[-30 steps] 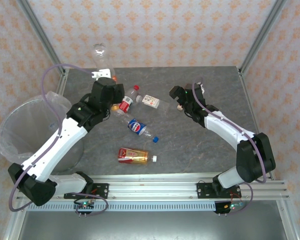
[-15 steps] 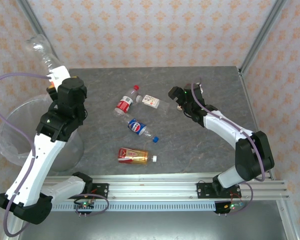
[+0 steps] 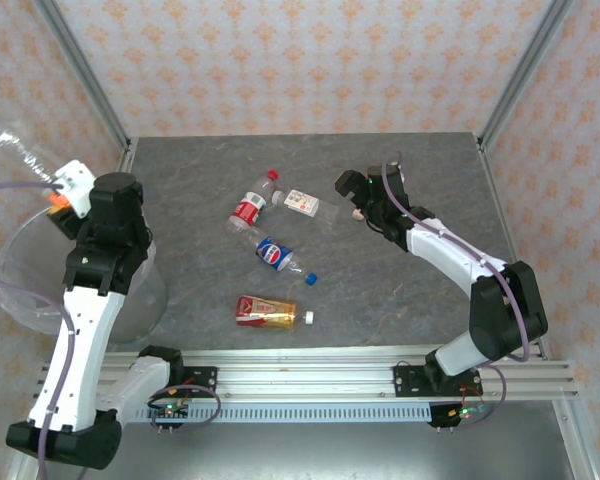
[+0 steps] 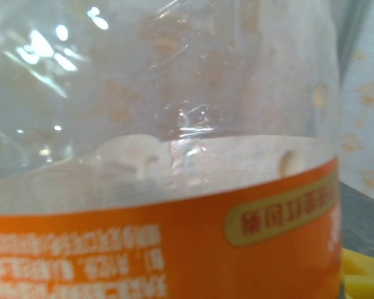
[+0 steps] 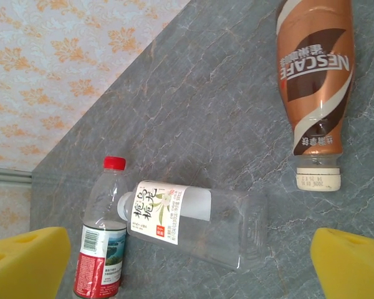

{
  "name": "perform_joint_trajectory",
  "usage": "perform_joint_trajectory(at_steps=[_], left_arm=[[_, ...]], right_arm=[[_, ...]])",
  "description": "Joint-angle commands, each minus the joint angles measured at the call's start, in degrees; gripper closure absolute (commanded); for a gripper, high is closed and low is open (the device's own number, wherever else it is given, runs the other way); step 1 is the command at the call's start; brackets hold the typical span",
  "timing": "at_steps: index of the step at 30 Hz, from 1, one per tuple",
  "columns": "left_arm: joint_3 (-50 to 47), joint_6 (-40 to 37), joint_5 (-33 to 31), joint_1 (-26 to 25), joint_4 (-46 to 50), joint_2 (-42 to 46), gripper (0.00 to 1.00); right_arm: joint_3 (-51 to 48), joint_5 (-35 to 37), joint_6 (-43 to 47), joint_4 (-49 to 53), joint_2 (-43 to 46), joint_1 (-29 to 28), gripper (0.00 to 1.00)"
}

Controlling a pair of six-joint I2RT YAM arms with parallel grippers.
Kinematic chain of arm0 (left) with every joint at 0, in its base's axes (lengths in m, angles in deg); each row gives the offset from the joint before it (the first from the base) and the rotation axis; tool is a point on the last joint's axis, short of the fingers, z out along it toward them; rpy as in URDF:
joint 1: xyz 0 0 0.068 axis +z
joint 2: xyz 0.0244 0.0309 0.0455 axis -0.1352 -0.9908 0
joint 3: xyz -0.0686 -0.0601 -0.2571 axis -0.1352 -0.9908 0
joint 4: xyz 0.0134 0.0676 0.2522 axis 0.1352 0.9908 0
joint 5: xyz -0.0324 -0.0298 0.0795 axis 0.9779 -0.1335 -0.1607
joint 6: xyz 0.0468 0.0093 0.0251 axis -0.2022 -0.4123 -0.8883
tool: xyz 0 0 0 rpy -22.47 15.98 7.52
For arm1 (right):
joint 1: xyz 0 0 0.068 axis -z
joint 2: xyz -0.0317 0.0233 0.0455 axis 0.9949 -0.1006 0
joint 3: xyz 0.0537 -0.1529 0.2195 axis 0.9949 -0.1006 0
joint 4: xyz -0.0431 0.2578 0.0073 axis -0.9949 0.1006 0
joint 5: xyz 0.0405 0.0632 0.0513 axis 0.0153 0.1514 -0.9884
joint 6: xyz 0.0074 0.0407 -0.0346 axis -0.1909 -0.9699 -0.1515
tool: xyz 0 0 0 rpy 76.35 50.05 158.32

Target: Put the plastic bottles in the bin

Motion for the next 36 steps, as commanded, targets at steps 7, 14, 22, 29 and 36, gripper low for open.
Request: perform_joint_trajectory(at_steps=[7,14,22,29,36], left_arm=[[-6.38,9.28,5.89,7.79,-1.48,2.81,0.40],[-9.64,15.24,13.47,12.46,1.50,3.52,0.37],[-14.58,22.06,19.13,15.45,2.03,4.05,0.33],[-15.04,24.64,22.20,16.94,3.31,2.49,0.26],[-14.04,25.02,22.64,16.90,3.94,1.95,0.09]], right_arm=[[2.12,-0.12,1.03,1.02,-0.64,0.37,0.01],[2.13,0.39,1.37,1.72,-0.62,0.33,0.01],[4.01,-2.14,0.92,1.52,-3.09,0.32,0.01],[3.92,-2.16,0.98,1.45,-3.11,0.40,0.01],[3.36,-2.03,0.89,1.46,-2.73,0.34,0.01]])
